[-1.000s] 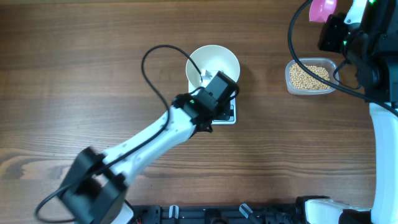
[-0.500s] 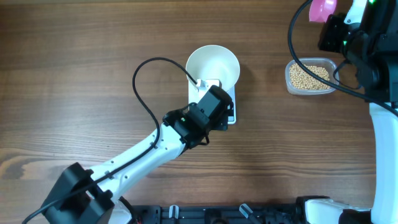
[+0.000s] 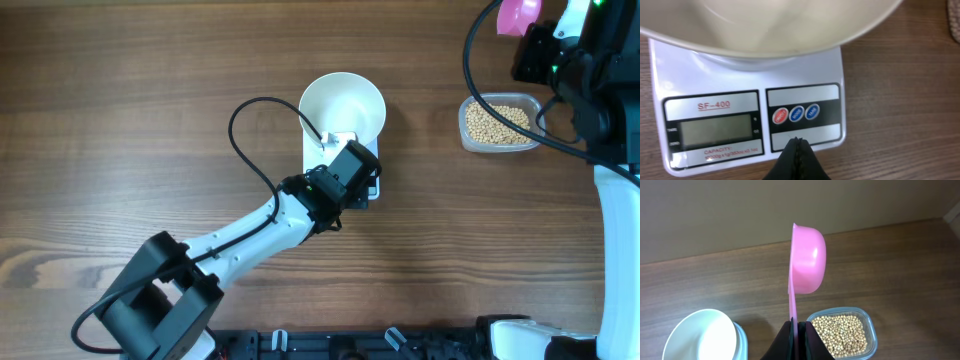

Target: Scoop item into bowl and weigh 150g on scale

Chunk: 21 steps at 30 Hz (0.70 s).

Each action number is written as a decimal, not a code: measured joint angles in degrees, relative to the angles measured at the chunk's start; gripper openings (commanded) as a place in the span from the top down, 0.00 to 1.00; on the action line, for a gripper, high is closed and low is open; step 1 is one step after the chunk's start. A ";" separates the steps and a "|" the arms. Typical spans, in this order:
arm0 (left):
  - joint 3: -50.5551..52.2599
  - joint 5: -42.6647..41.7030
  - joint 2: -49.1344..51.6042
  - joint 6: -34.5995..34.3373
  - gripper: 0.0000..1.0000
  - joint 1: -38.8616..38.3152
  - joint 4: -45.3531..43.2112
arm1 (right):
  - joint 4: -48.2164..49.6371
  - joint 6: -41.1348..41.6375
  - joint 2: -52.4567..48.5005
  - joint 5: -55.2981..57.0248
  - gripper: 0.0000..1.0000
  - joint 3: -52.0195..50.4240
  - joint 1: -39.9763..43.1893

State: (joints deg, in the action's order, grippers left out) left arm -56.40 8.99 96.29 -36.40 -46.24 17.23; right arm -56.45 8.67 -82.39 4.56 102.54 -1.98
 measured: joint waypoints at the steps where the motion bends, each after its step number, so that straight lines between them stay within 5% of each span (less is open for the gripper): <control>1: 0.00 0.57 0.20 0.00 0.96 0.00 -0.17 | 0.04 0.00 0.00 0.00 0.96 0.00 0.00; 21: 0.22 1.99 5.57 0.00 0.96 0.00 -3.74 | 1.66 0.00 0.00 0.00 0.96 0.00 0.00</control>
State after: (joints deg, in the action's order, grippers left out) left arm -56.18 10.98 101.86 -36.40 -46.24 13.50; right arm -54.78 8.67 -82.39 4.56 102.54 -1.98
